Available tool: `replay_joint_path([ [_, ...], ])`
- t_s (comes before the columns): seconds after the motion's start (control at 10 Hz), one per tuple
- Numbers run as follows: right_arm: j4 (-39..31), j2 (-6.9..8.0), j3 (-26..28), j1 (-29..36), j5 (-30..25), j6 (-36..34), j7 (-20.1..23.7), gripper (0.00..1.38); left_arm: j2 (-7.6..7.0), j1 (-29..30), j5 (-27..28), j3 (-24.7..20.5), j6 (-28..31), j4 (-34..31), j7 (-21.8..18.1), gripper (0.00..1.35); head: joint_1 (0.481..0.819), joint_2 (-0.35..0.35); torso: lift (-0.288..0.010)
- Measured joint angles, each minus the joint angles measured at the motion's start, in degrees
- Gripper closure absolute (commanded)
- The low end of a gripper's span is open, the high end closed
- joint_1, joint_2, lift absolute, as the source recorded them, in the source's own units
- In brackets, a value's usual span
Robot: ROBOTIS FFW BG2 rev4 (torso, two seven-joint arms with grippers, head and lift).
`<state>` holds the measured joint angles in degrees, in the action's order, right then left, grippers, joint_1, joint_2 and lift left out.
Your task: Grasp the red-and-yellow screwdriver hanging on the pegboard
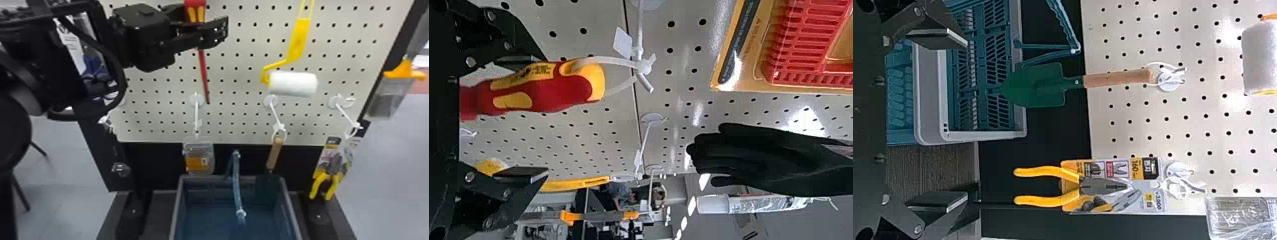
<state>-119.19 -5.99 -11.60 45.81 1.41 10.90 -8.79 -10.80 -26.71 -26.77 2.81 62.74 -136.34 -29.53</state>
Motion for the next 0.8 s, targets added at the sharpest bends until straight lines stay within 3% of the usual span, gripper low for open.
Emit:
replay_joint_path([
  [0.3, 0.17, 0.01, 0.0, -0.18, 0.0, 0.0, 0.02, 0.22, -0.11, -0.14, -0.47, 0.21, 0.35, 0.0, 0.37, 1.03, 0.549, 0.0, -0.1],
  [0.8, 0.43, 0.0, 0.0, -0.37, 0.0, 0.0, 0.18, 0.22, -0.19, -0.29, 0.0, 0.84, 0.29, 0.0, 0.34, 1.03, 0.549, 0.0, -0.1],
])
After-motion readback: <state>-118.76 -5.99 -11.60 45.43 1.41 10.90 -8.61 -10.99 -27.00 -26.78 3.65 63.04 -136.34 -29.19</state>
